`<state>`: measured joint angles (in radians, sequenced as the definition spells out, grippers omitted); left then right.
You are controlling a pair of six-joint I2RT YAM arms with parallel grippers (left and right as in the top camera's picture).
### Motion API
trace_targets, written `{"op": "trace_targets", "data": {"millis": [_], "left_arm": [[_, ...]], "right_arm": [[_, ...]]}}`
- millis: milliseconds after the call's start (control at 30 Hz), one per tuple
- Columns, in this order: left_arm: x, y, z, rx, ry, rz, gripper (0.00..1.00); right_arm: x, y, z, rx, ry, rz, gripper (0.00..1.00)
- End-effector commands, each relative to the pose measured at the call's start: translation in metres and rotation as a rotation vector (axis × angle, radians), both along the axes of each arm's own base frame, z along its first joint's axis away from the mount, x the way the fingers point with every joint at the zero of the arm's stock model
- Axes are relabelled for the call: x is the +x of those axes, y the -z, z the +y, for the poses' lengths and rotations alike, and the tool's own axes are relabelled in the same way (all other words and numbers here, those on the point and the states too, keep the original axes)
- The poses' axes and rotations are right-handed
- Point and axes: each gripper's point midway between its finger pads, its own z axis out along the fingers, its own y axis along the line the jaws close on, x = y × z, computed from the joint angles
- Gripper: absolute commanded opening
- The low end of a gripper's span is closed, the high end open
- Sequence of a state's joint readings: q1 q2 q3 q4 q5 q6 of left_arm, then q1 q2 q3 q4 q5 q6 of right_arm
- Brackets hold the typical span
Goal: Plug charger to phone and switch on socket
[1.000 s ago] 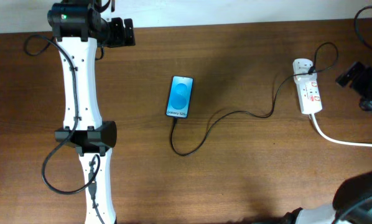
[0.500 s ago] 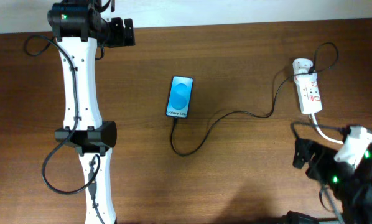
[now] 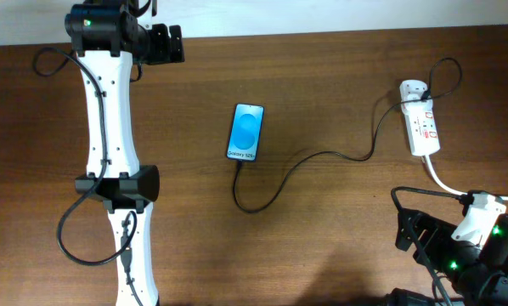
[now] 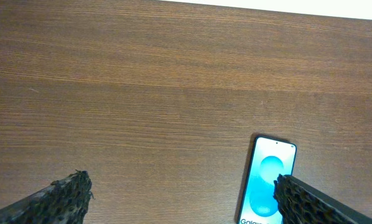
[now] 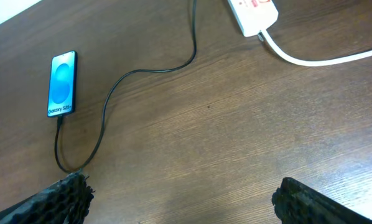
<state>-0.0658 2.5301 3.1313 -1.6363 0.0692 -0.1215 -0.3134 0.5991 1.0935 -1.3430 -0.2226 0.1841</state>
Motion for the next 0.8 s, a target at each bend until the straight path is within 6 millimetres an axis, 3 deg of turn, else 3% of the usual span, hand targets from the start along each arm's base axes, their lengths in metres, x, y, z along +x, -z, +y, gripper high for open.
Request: {"op": "trace_targets", "data": {"millis": [0,200,533,767], "left_arm": [[0.0,0.001,0.004,0.008,-0.017,0.003,0.99],[0.0,0.001,0.004,0.008,-0.017,0.003,0.99],[0.0,0.001,0.004,0.008,-0.017,0.003,0.99],[0.0,0.001,0.004,0.008,-0.017,0.003,0.99]], "right_arm": [[-0.004,0.002,-0.003,-0.081,-0.023,0.009,0.98],[0.008,-0.027,0.009,-0.224,-0.164,-0.269,0.98],[0.058,0.014,0.027,-0.382,-0.273,-0.728,0.98],[0.083,0.039,0.025,-0.403,-0.229,-0.849,0.98]]}}
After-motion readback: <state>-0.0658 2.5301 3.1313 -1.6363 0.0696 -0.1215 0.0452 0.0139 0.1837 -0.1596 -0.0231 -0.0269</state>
